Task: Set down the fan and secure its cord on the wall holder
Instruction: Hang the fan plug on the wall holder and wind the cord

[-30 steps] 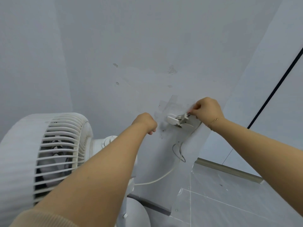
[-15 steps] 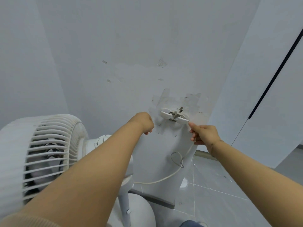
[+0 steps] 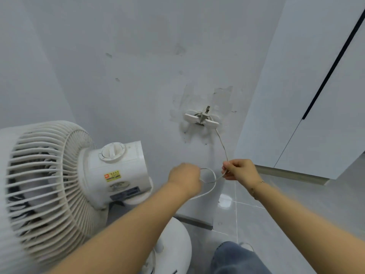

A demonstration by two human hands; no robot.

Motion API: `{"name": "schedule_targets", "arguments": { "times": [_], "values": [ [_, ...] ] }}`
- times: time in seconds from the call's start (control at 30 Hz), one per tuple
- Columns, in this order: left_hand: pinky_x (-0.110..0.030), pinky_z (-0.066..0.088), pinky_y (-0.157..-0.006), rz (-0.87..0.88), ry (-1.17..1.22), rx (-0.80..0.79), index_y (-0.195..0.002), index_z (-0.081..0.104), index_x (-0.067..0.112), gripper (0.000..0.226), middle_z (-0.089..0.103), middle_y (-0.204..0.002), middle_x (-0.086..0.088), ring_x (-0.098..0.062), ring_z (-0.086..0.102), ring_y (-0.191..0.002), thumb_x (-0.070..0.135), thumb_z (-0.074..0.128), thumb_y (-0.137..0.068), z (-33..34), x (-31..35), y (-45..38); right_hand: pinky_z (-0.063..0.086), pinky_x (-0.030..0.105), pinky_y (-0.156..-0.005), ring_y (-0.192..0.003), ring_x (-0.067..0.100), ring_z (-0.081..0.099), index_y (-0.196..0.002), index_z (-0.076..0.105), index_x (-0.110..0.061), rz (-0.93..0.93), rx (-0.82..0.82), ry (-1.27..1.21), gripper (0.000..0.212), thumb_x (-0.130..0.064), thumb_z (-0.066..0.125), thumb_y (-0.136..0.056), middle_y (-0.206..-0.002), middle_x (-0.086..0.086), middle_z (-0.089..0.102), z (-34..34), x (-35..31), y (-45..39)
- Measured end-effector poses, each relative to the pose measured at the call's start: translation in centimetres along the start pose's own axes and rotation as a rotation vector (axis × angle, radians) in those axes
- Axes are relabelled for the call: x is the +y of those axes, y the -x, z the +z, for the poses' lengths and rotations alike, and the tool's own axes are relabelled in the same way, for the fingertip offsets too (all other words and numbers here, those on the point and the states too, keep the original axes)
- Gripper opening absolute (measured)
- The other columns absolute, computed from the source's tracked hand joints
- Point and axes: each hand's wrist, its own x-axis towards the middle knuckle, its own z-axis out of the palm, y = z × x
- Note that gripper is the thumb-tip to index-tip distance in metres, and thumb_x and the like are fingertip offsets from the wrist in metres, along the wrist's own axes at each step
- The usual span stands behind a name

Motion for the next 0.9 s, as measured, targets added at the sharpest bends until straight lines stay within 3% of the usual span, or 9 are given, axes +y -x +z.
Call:
{"name": "schedule_targets", "arguments": {
  "times": [0.17, 0.37, 0.5, 0.6, 0.7, 0.8, 0.9],
  "values": [
    [-0.035, 0.043, -0.096, -0.070, 0.181, -0.227, -0.123, 0.056, 0.018, 0.037, 0.060, -0.127, -0.008, -0.029, 0.055, -0.117, 0.038, 0.040, -0.096, 6.2, -0.9, 0.1, 0.057, 0.015, -0.057, -0.063, 0.021, 0.062, -0.082, 0.067, 0.011, 0.030, -0.016, -0.001, 0.024, -0.007, 0.056, -0.092, -0.074, 0.015, 0.064, 0.8, 1.6, 0.6],
    [-0.037, 0.049, -0.089, -0.061, 0.342, -0.257, -0.096, 0.064, 0.019, 0.040, 0.070, -0.103, -0.002, -0.024, 0.063, -0.097, 0.044, 0.033, -0.098, 11.5, -0.6, 0.6, 0.057, 0.018, -0.061, -0.065, 0.021, 0.064, -0.080, 0.066, 0.004, 0.024, 0.057, -0.042, 0.021, -0.007, 0.054, -0.093, -0.073, 0.016, 0.066, 1.9, 4.4, 1.5],
    [-0.034, 0.051, -0.090, -0.234, 0.276, -0.420, -0.099, 0.070, 0.016, 0.032, 0.076, -0.094, 0.000, -0.018, 0.071, -0.088, 0.034, 0.044, -0.092, 13.4, -1.2, -0.8, 0.060, 0.028, -0.066, -0.062, 0.023, 0.065, -0.077, 0.064, -0.001, -0.001, 0.058, -0.012, 0.023, -0.009, 0.051, -0.094, -0.071, 0.016, 0.067, 2.8, 4.8, 1.5],
    [-0.030, 0.053, -0.087, -0.413, 0.250, -0.502, -0.096, 0.070, 0.012, 0.026, 0.077, -0.080, -0.001, -0.014, 0.074, -0.076, 0.024, 0.047, -0.093, 14.5, -3.1, -1.3, 0.057, 0.026, -0.060, -0.058, 0.021, 0.059, -0.078, 0.061, -0.005, -0.001, 0.096, -0.014, 0.024, -0.011, 0.048, -0.096, -0.066, 0.010, 0.062, 3.0, 5.2, 1.4],
    [-0.034, 0.056, -0.085, -0.582, 0.319, -0.422, -0.094, 0.065, 0.008, 0.009, 0.072, -0.081, -0.006, -0.022, 0.072, -0.082, 0.012, 0.061, -0.087, 15.1, -5.2, -2.4, 0.055, 0.034, -0.062, -0.061, 0.022, 0.055, -0.076, 0.058, -0.011, -0.037, 0.165, 0.035, 0.025, -0.013, 0.045, -0.097, -0.066, 0.007, 0.059, 2.5, 5.7, 1.1],
    [-0.035, 0.057, -0.083, -0.651, 0.458, -0.251, -0.110, 0.062, -0.001, 0.026, 0.070, -0.101, -0.015, -0.029, 0.070, -0.092, 0.012, 0.061, -0.087, 14.7, -6.6, -3.7, 0.055, 0.046, -0.072, -0.072, 0.035, 0.060, -0.074, 0.057, -0.013, -0.079, 0.224, 0.131, 0.025, -0.017, 0.044, -0.096, -0.069, 0.006, 0.063, 2.1, 6.0, 0.7],
    [-0.020, 0.052, -0.053, -0.723, 0.708, -0.080, -0.126, 0.052, -0.009, 0.034, 0.067, -0.109, -0.021, -0.024, 0.064, -0.073, 0.008, 0.042, -0.098, 13.4, -6.9, -4.4, 0.055, 0.051, -0.078, -0.080, 0.034, 0.063, -0.071, 0.056, -0.015, -0.066, 0.266, 0.141, 0.027, -0.019, 0.045, -0.095, -0.072, 0.007, 0.065, 1.7, 5.8, 0.4]
  ]
}}
